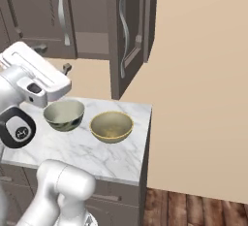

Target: Open the cabinet. Pick the bowls from the counter and place them in the cabinet. Then close the cabinet.

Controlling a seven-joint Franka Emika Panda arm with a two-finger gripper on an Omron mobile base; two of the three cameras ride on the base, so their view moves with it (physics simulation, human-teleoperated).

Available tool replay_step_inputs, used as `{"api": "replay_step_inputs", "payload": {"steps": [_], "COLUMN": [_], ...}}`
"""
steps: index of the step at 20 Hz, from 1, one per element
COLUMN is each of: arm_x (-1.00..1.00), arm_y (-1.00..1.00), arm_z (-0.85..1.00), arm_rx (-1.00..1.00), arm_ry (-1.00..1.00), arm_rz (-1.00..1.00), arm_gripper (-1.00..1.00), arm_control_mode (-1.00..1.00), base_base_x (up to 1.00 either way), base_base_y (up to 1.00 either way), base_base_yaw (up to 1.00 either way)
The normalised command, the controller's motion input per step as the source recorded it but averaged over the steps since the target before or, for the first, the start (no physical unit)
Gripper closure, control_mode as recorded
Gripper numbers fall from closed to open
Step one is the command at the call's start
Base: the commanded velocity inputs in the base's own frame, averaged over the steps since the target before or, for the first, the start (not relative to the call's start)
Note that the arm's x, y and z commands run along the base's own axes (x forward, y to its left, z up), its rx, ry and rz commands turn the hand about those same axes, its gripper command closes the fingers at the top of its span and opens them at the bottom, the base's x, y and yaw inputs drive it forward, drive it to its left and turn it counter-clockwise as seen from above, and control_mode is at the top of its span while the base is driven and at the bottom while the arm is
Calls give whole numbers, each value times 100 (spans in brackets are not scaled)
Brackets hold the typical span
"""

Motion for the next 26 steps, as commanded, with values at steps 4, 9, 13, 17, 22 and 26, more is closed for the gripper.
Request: {"api": "replay_step_inputs", "payload": {"steps": [4,9,13,17,22,26], "arm_x": [22,73,61,72,71,75], "arm_y": [32,24,44,69,40,19], "arm_z": [6,7,3,0,0,0], "arm_rx": [-5,-7,-13,-16,-8,-7], "arm_ry": [6,5,0,0,-1,-2], "arm_rz": [55,14,-1,-11,-4,0], "arm_gripper": [-100,-100,-100,-100,-100,-100], "arm_control_mode": [-100,-100,-100,-100,-100,-100], "base_base_x": [0,0,0,0,0,0], "base_base_y": [0,0,0,0,0,0], "base_base_yaw": [0,0,0,0,0,0]}}
